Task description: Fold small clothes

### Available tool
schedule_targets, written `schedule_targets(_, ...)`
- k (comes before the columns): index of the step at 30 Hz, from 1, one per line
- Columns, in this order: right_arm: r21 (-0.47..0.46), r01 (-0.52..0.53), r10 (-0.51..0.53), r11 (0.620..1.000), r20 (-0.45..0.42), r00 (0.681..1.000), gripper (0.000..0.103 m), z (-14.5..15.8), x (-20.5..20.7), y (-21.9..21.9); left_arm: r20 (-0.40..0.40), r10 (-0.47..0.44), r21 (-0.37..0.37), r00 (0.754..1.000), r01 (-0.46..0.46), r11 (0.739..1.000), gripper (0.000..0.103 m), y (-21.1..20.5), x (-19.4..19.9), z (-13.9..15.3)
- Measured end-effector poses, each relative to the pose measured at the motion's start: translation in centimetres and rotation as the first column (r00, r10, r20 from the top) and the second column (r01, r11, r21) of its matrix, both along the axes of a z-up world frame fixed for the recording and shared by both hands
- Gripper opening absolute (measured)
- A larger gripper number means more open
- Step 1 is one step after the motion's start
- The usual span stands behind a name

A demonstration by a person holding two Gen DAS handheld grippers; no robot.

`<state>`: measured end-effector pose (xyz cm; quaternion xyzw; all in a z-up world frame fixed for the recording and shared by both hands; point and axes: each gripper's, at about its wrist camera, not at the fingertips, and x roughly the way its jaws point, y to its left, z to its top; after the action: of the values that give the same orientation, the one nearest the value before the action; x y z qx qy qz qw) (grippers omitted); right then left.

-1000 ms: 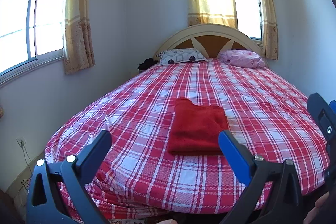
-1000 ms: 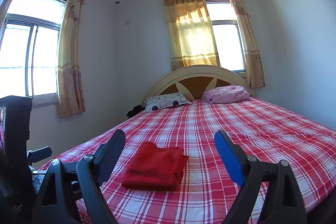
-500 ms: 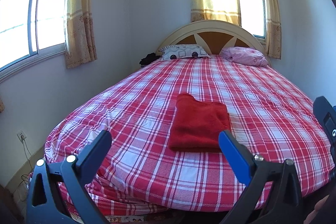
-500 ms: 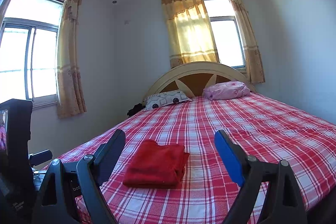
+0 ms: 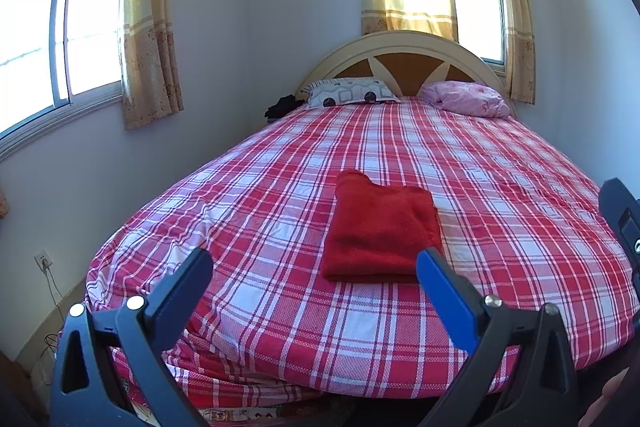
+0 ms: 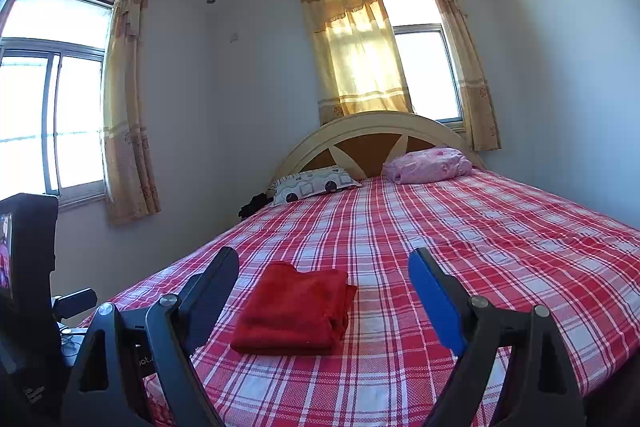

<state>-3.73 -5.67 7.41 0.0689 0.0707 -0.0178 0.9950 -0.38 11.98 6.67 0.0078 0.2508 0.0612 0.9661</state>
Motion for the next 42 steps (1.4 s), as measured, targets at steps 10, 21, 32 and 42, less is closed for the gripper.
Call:
schedule_targets(10,0.006,-0.001,0.001,1.000,-0.016,1.000,0.087,-0.28,0.26,-0.06,-0.011,-0.005,0.002,1.000,0.005,1.000,0.103,-0.19,0.08,-0.21)
schedule_targets(21,0.007,0.002,-0.002,1.000,-0.025,1.000,0.087,-0.57,0.53,-0.10,-0.023,-0.007,0.000,1.000,0.007,1.000,0.103,-0.22,0.09,-0.50)
schedule_targets(32,0.006,0.000,0.000,1.000,-0.032,0.999,0.087,-0.66,0.67,-0.06,-0.026,-0.010,-0.005,1.000,0.010,1.000,0.103,-0.08,0.26,-0.59)
schedule_targets(42,0.004,-0.005,0.005,1.000,-0.041,0.999,0.087,-0.77,0.82,-0.15,-0.006,-0.012,-0.006,1.000,0.012,1.000,0.103,-0.16,0.13,-0.47)
